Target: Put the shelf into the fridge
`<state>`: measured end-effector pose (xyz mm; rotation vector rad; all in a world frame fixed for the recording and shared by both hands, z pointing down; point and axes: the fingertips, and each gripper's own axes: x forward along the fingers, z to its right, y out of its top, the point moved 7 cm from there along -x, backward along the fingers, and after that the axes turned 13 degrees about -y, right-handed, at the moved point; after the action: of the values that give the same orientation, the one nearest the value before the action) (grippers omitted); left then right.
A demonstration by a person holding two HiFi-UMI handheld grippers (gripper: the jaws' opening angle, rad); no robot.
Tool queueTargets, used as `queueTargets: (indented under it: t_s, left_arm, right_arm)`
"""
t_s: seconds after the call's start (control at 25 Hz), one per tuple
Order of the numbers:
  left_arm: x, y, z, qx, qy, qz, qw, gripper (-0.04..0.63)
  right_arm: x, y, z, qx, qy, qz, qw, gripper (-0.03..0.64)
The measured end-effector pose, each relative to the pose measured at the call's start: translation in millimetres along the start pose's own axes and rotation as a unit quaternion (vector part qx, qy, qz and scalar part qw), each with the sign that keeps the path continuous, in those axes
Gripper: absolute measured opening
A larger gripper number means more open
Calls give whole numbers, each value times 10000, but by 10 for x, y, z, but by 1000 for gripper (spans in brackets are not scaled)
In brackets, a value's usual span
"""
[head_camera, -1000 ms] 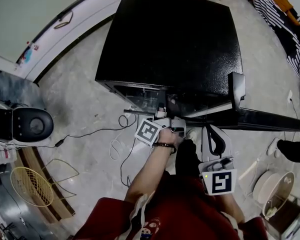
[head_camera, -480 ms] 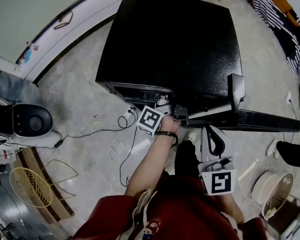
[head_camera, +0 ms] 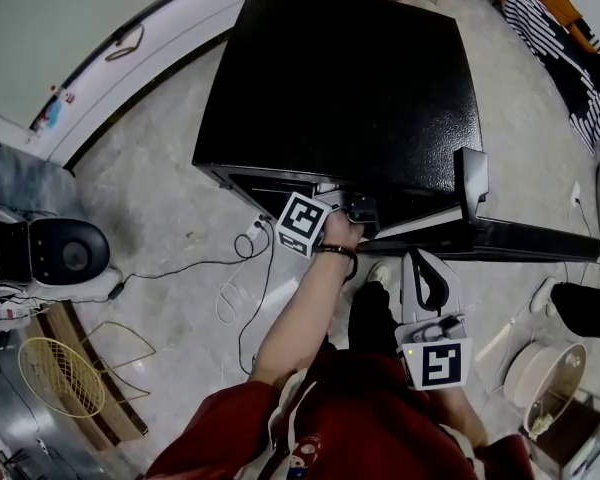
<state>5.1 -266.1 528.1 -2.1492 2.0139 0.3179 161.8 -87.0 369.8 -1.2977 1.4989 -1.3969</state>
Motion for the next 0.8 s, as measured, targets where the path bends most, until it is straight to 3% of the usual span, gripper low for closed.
queueTargets:
  t_s: [0.28, 0.6, 0.8]
  left_arm:
    - [7, 6, 19, 64, -141, -123, 9998, 78]
    - [-123, -16, 35, 201, -163, -333, 9991, 233]
    - [-296, -29, 128, 613, -222, -670, 9956, 277]
  right_arm:
    - [-35, 18, -21, -19, -19, 19, 10000, 0]
    - [-48, 54, -44, -45, -30, 175, 9998, 0]
    - [-88, 36, -69, -17, -95, 66, 9999, 0]
